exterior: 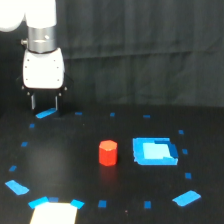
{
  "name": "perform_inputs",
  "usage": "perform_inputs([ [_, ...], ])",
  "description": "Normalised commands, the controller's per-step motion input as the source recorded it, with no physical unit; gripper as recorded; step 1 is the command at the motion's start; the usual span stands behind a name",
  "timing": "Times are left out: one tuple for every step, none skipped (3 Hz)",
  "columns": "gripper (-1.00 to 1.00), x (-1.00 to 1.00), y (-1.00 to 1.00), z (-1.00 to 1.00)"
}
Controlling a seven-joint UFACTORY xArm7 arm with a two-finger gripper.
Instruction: Pick up the red object from the table
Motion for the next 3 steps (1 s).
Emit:
perform_inputs([
  [-0.14, 1.0, -1.0, -1.0],
  [0.69, 0.96, -1.0, -1.0],
  [-0.11, 1.0, -1.0, -1.0],
])
